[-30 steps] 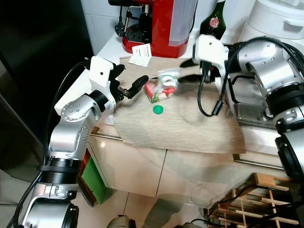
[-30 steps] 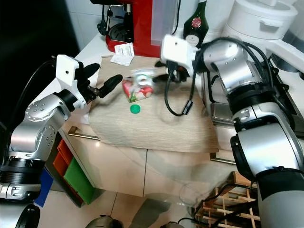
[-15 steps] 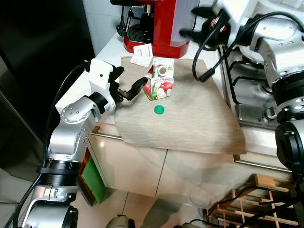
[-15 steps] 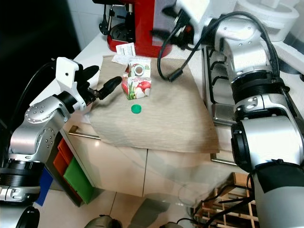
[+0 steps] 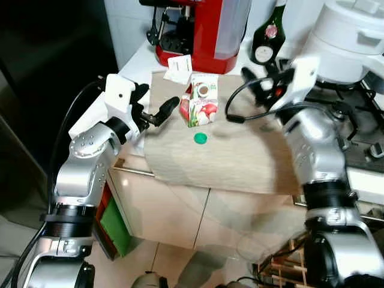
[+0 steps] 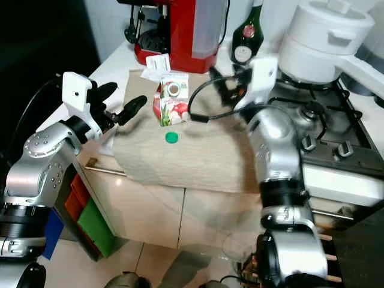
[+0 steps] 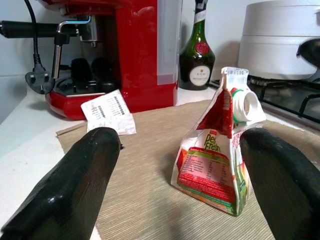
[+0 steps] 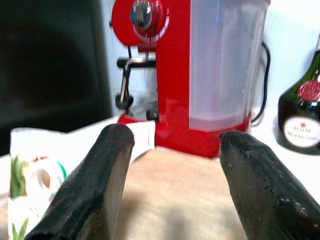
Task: Restocking fridge
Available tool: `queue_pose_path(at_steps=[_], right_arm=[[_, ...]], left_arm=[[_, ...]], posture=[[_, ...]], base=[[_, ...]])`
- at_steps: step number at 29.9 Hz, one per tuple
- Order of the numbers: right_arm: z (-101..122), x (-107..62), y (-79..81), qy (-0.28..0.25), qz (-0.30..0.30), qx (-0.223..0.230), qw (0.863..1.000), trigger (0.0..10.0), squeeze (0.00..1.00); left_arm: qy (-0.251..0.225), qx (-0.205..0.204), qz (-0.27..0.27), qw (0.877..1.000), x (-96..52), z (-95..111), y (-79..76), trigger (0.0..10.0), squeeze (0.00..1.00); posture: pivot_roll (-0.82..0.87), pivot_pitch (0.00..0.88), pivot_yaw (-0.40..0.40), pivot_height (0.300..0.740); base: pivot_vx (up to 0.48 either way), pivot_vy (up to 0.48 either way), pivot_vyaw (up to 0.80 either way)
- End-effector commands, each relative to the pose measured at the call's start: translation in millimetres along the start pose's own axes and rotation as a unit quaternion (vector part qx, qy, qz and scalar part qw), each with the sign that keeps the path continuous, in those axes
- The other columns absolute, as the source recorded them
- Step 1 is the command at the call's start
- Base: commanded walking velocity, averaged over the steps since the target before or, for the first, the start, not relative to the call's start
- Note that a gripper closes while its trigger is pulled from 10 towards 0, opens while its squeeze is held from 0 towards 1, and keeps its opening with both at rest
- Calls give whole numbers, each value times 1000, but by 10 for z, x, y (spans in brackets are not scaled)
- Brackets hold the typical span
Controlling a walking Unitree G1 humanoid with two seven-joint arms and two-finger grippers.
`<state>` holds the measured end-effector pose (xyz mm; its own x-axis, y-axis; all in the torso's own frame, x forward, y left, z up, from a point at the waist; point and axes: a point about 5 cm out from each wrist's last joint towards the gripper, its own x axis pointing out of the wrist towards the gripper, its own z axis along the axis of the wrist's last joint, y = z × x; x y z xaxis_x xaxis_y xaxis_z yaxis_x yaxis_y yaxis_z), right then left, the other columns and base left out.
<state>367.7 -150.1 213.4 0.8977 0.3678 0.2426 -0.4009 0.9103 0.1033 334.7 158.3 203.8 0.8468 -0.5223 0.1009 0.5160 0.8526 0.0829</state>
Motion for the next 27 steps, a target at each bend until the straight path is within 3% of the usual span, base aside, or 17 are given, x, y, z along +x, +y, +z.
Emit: queue_pose_path(at_steps=[1, 11, 17, 21, 22, 23, 25, 27], right_arm=[[117, 5, 10, -25, -15, 25, 999, 10000, 0], [-38, -17, 33, 8, -58, 58, 997, 10000, 0], [-167, -42, 41, 33, -85, 106, 990, 10000, 0], [-316, -124, -4, 50, -143, 123, 981, 10000, 0], [-348, -166, -43, 53, -171, 106, 978, 10000, 0], [-348, -166, -43, 53, -171, 106, 978, 10000, 0], [-350, -246, -76, 41, -201, 52, 977, 10000, 0], [-344, -276, -72, 36, -204, 28, 978, 10000, 0]], left_arm=[[-4, 0, -8, 1000, 19, 21, -50, 10000, 0], [-3, -9, 3, 1000, 1, -7, -63, 10000, 0], [-3, -14, 14, 1000, 0, -22, -65, 10000, 0], [-14, -40, 105, 994, 21, -46, 35, 10000, 0], [-17, -50, 134, 990, 14, -57, 55, 10000, 0], [-17, -50, 134, 990, 14, -57, 55, 10000, 0], [-22, -47, 152, 987, -6, -73, 31, 10000, 0], [-22, -38, 157, 987, -14, -80, 16, 10000, 0]], posture=[[-57, 0, -31, 736], [-44, 0, -43, 736], [-39, 0, -44, 736], [-31, 0, -31, 736], [-29, 0, -26, 736], [-29, 0, -26, 736], [-27, 0, -25, 736], [-26, 0, -25, 736]], base=[[0, 0, 0], [0, 0, 0], [0, 0, 0], [0, 0, 0], [0, 0, 0], [0, 0, 0], [0, 0, 0], [0, 0, 0]])
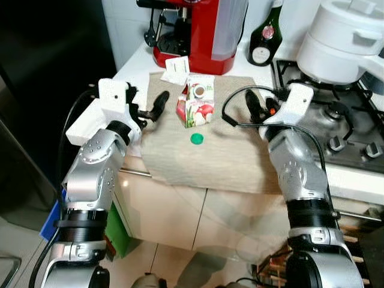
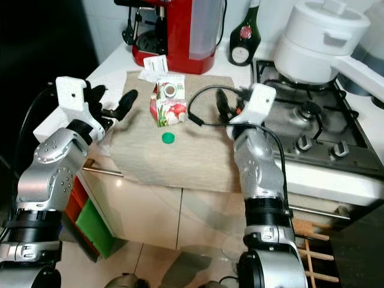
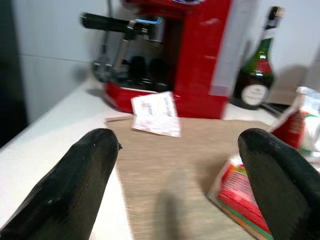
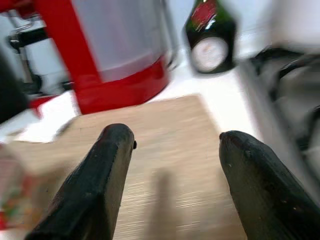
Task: Restocking fridge
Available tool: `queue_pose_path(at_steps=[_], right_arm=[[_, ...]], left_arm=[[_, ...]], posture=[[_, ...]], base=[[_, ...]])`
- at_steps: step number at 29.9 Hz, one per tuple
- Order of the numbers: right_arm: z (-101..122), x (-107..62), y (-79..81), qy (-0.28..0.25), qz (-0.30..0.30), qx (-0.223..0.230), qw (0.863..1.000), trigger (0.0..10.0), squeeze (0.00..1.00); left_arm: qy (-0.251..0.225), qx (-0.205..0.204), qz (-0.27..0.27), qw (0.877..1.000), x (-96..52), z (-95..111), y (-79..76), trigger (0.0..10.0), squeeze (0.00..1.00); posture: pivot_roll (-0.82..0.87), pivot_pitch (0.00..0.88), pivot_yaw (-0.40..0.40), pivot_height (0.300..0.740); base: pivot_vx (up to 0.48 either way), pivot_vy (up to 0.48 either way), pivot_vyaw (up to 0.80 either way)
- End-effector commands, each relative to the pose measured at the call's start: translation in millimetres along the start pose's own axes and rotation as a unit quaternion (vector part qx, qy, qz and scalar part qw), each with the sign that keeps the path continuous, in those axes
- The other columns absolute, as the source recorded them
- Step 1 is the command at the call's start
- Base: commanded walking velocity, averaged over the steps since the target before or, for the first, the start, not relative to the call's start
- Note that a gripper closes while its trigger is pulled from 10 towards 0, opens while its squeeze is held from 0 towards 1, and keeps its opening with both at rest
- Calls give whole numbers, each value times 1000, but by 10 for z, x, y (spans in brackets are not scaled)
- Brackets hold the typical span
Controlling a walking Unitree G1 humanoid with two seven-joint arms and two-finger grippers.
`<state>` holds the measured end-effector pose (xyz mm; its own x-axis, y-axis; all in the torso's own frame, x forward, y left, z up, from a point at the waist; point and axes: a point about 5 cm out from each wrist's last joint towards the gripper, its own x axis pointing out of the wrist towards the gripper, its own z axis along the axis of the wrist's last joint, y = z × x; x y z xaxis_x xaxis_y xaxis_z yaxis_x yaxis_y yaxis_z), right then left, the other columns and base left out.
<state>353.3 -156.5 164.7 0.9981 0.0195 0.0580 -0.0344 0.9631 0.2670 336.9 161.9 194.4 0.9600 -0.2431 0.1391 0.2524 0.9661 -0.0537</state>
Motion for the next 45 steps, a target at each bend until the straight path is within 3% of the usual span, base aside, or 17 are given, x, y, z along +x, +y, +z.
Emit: queue_pose_path(at_steps=[1, 3, 11, 15, 24, 41, 45], right_arm=[[90, -27, -15, -31, -10, -33, 999, 10000, 0], [102, -70, -1, -48, -11, -62, 997, 10000, 0], [89, -89, 70, -68, -4, -94, 993, 10000, 0], [85, -93, 91, -71, -1, -103, 992, 10000, 0], [3, -99, 76, -51, -5, -96, 994, 10000, 0], [-48, -127, 129, -63, 0, -113, 992, 10000, 0], [-101, -159, 131, -56, 10, -146, 988, 10000, 0]], left_arm=[[-7, 17, 9, 1000, -18, 11, -24, 10000, 0], [-20, 18, 14, 1000, -36, 27, -40, 10000, 0], [-29, 21, 8, 999, -25, 66, -74, 10000, 0], [-29, 21, 9, 999, -17, 65, -70, 10000, 0], [-24, 28, 20, 999, -26, 62, -4, 10000, 0], [-18, 38, 24, 999, -68, 55, 47, 10000, 0], [-18, 40, 22, 999, -58, 57, 37, 10000, 0]], posture=[[-26, 0, -25, 736], [-23, 0, -28, 736], [-18, 0, -28, 736], [-18, 0, -27, 736], [-13, 0, -23, 736], [7, 0, -21, 736], [-5, 0, -20, 736]], base=[[0, 0, 0], [0, 0, 0], [0, 357, 0], [0, 480, 0], [0, 0, -199], [0, 0, -86], [0, 0, 0]])
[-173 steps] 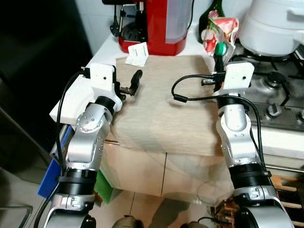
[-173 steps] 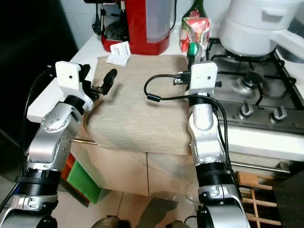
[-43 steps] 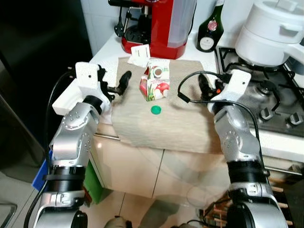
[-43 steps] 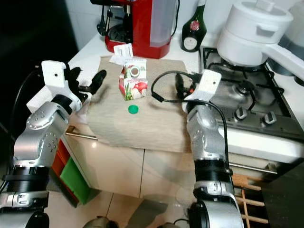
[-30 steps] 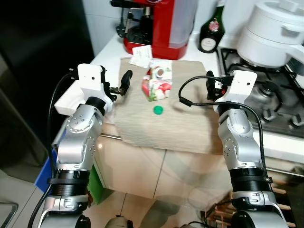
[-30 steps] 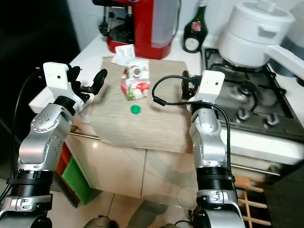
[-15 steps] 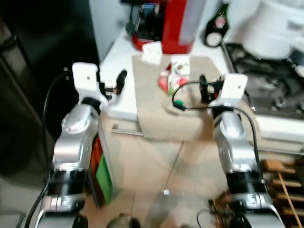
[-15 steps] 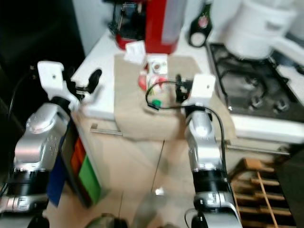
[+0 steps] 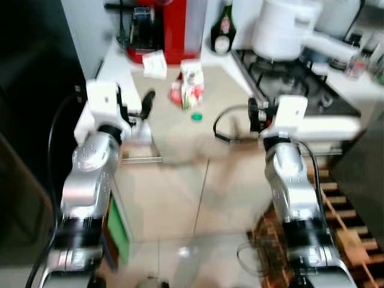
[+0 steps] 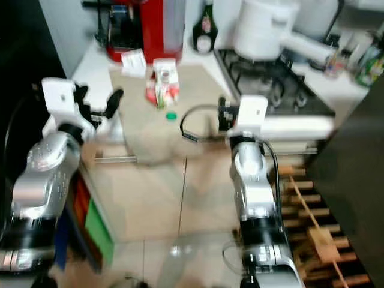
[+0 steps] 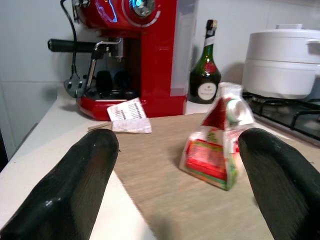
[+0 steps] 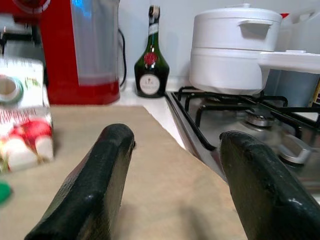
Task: Restocking fridge
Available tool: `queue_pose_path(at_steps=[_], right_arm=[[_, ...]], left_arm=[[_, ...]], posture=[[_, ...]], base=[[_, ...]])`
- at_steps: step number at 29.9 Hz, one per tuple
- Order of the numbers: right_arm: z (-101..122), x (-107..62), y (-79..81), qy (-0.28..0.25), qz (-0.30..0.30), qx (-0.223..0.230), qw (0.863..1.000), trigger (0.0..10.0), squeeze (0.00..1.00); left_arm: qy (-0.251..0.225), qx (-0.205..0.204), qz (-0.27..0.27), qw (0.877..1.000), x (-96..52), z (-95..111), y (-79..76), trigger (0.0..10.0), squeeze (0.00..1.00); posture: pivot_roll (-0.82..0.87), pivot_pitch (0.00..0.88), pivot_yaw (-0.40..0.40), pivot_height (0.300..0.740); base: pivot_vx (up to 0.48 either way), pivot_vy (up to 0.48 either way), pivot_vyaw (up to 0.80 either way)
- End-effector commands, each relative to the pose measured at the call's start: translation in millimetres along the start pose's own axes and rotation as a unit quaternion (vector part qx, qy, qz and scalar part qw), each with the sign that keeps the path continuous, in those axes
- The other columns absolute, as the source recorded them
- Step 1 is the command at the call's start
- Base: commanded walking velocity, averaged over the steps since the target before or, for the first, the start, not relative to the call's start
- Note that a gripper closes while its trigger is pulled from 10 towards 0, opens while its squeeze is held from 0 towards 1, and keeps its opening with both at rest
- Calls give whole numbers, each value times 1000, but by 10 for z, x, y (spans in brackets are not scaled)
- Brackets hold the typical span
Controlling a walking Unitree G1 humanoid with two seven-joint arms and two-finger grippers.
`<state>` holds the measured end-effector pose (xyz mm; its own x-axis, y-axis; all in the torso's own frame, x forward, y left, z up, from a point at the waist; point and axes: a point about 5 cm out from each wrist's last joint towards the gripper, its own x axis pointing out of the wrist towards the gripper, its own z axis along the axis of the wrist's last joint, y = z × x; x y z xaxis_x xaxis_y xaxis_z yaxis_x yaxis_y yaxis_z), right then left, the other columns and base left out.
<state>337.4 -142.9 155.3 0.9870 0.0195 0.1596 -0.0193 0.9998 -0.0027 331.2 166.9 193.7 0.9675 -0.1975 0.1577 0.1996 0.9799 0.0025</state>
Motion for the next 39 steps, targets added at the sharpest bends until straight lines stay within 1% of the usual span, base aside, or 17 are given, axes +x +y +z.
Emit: queue_pose_path(at_steps=[1, 3, 5, 11, 14, 15, 19, 21, 22, 25, 28, 29, 31, 35, 38, 39], right_arm=[[18, 3, 13, -5, 4, -14, 1000, 10000, 0], [-8, 0, -1, -4, 5, -32, 999, 10000, 0], [-23, 5, -8, -1, 5, -35, 999, 10000, 0], [23, 62, -52, -4, -5, -25, 1000, 10000, 0], [31, 60, -51, -6, -5, -21, 1000, 10000, 0], [1, 52, -39, 0, -5, -18, 1000, 10000, 0], [-20, 44, 0, 3, 0, -16, 1000, 10000, 0], [-13, 53, 18, 1, 3, -15, 1000, 10000, 0], [-3, 62, 25, 0, 4, -13, 1000, 10000, 0], [26, 80, 39, -4, 9, -10, 1000, 10000, 0], [50, 74, 45, -8, 12, -9, 1000, 10000, 0], [50, 74, 45, -8, 12, -9, 1000, 10000, 0], [64, 47, 37, -12, 11, -7, 1000, 10000, 0], [59, -15, 3, -14, 2, -6, 1000, 10000, 0], [91, -49, -23, -19, -4, -7, 1000, 10000, 0], [91, -49, -23, -19, -4, -7, 1000, 10000, 0]], left_arm=[[-9, 8, 0, 1000, 11, 52, 5, 10000, 0], [-7, 7, 0, 1000, 9, 41, -3, 10000, 0], [-7, 6, 0, 1000, 6, 37, -7, 10000, 0], [0, 7, -8, 1000, -7, 23, -9, 10000, 0], [6, 13, -15, 1000, 2, 28, 43, 10000, 0], [5, 18, -18, 1000, 18, 60, 85, 10000, 0], [10, 26, -28, 999, 44, 87, 117, 10000, 0], [17, 24, -28, 999, 88, 87, 151, 10000, 0], [19, 26, -34, 999, 140, 89, 163, 10000, 0], [31, 32, -67, 997, 297, 83, 163, 10000, 0], [37, 28, -94, 995, 408, 91, 158, 10000, 0], [37, 28, -94, 995, 408, 91, 158, 10000, 0], [45, 34, -107, 993, 503, 93, 150, 10000, 0], [29, 29, -100, 994, 536, 146, 122, 10000, 0], [-4, 14, -84, 996, 534, 212, 100, 10000, 0], [-4, 14, -84, 996, 534, 212, 100, 10000, 0]], posture=[[-5, 0, -20, 736], [-6, 2, -19, 736], [-6, 8, -18, 736], [-1, 17, -17, 736], [1, 18, -17, 736], [1, 18, -17, 736], [3, 17, -18, 736], [3, 18, -20, 736], [3, 17, -23, 736], [-1, 18, -24, 736], [-13, 24, -14, 736], [-13, 24, -14, 736], [-33, 28, 2, 736], [-53, 30, 14, 736], [-64, 34, 20, 736], [-64, 34, 20, 736]], base=[[0, 0, 0], [0, 0, 0], [0, 0, 0], [0, 0, 0], [0, 0, 0], [0, 0, 0], [0, 0, 0], [0, 0, 0], [0, 0, 0], [0, 0, 0], [0, 0, 0], [0, 0, 0], [0, 0, 0], [0, 0, 0], [0, 0, 0], [0, 0, 0]])
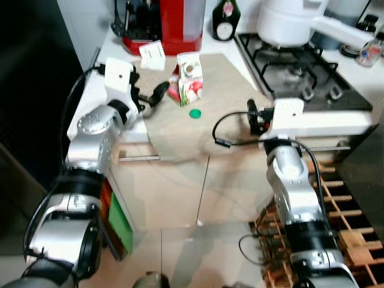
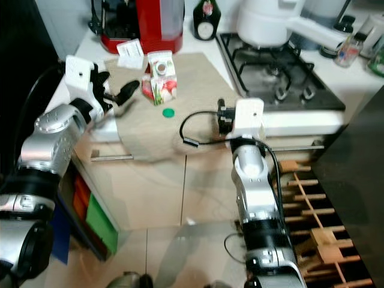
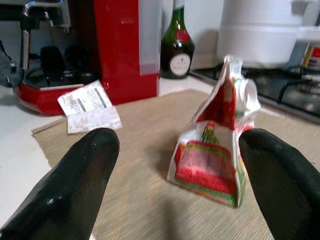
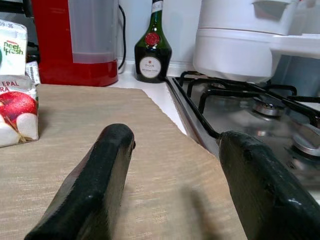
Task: Restocking fridge
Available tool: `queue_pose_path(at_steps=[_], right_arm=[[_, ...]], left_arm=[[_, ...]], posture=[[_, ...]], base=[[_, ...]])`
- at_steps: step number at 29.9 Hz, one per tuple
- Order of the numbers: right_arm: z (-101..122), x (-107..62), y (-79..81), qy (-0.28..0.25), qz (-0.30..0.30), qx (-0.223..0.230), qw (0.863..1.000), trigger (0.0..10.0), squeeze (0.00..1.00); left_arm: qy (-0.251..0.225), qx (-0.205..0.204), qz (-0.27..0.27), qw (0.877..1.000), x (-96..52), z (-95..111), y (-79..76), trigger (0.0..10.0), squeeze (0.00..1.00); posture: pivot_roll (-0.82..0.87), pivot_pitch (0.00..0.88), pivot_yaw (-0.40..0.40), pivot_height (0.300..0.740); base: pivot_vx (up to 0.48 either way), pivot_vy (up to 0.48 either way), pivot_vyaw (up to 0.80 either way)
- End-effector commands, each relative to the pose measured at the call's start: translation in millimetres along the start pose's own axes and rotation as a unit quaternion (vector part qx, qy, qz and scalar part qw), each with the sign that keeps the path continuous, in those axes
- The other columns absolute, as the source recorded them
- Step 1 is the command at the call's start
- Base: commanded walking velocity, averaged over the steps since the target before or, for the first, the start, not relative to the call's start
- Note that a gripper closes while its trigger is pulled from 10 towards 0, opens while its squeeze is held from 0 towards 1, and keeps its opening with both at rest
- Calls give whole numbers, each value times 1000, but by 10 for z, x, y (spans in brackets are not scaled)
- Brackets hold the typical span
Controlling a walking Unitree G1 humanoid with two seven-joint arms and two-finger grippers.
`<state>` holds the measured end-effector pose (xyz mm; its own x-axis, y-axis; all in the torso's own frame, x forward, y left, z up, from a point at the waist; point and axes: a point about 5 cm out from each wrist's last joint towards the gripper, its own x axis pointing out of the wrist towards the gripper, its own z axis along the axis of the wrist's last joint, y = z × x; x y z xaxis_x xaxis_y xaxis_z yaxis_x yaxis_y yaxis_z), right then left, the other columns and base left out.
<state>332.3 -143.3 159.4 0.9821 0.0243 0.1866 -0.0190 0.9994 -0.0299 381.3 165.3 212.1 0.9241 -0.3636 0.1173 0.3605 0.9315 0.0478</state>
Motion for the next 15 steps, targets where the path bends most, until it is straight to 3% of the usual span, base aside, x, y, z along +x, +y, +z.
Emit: queue_pose_path(at_steps=[1, 3, 5, 6, 7, 8, 9, 10, 15], right_arm=[[61, -37, -39, -15, -8, 5, 1000, 10000, 0], [79, -54, -36, -22, -8, 0, 1000, 10000, 0], [184, -112, -49, -42, -17, -3, 999, 10000, 0], [184, -112, -49, -42, -17, -3, 999, 10000, 0], [221, -224, -75, -51, -9, -15, 999, 10000, 0], [230, -283, -94, -53, -6, -19, 998, 10000, 0], [230, -283, -94, -53, -6, -19, 998, 10000, 0], [176, -442, -109, -42, 5, -24, 999, 10000, 0], [159, -580, -83, -32, 20, -24, 999, 10000, 0]], left_arm=[[-42, -4, 15, 999, -8, 141, 0, 10000, 0], [-62, -19, 34, 997, -48, 159, 16, 10000, 0], [-78, -21, 78, 994, -292, 98, 16, 10000, 0], [-78, -21, 78, 994, -292, 98, 16, 10000, 0], [-75, -11, 105, 992, -515, 11, -48, 10000, 0], [-72, -8, 118, 990, -623, -26, -91, 10000, 0], [-72, -8, 118, 990, -623, -26, -91, 10000, 0], [-51, -11, 141, 989, -867, -131, -225, 10000, 0], [-27, -3, 154, 988, -1015, -178, -410, 10000, 0]], posture=[[-78, 33, 34, 736], [-82, 36, 35, 736], [-88, 41, 29, 736], [-88, 41, 29, 736], [-76, 47, 21, 736], [-69, 48, 16, 736], [-69, 48, 16, 736], [-46, 45, -1, 736], [-21, 35, -30, 736]], base=[[0, 0, 0], [0, 0, 0], [0, 0, 0], [0, 0, 0], [0, 0, 0], [0, 0, 0], [0, 0, 0], [0, 0, 0], [0, 0, 0]])
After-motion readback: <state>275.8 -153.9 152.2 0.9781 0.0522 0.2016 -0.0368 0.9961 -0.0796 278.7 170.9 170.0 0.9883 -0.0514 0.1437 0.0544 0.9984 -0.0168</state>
